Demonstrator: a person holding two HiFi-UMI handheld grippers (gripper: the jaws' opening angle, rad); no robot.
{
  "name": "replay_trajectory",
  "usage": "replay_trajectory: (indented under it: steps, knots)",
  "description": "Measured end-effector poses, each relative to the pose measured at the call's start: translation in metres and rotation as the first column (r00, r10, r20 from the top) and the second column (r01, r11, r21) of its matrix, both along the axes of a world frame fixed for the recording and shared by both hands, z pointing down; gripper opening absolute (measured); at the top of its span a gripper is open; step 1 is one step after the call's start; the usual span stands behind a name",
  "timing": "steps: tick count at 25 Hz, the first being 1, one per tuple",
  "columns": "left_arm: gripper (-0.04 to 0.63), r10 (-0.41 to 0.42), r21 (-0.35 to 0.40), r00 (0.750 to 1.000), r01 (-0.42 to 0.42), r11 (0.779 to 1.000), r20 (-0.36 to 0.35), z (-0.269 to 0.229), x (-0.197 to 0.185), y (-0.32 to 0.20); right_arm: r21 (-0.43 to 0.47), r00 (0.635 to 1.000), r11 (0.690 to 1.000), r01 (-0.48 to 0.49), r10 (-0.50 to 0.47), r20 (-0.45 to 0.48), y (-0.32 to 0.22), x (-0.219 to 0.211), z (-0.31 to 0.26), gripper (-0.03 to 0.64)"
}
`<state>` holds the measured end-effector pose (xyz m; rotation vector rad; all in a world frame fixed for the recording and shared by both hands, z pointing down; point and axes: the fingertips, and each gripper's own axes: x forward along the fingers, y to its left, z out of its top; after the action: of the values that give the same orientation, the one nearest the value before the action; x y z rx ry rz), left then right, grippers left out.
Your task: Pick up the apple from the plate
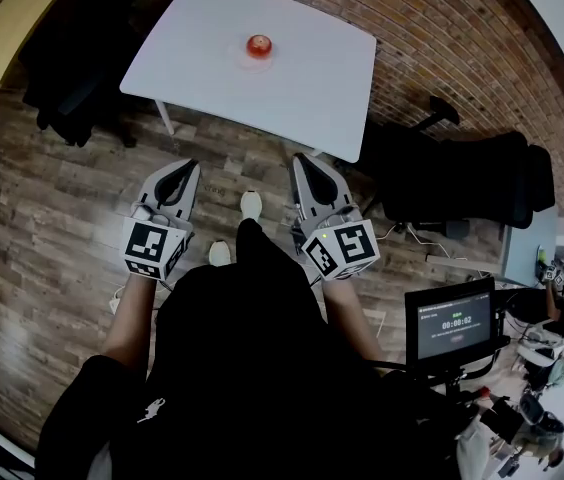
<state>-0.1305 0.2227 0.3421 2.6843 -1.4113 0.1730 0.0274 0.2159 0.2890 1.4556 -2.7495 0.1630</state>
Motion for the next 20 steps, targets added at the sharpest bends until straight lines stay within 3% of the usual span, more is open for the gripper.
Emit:
replay_trajectory:
  steps: [13, 20]
  knots:
    - [0.006, -0.020, 0.004, 1.000, 0.020, 1.000, 0.004, 0.002, -0.008, -0.002, 0.010, 1.000, 1.000, 0.027, -0.027, -0.002, -0.007, -0.010, -0.001, 0.005]
    - [0.006, -0.034, -0.026, 0.999, 0.035, 0.999, 0.013, 0.012, -0.007, -0.050, -0.013, 0.999, 0.999, 0.033, -0.033, 0.006, -0.062, -0.005, 0.010, 0.005]
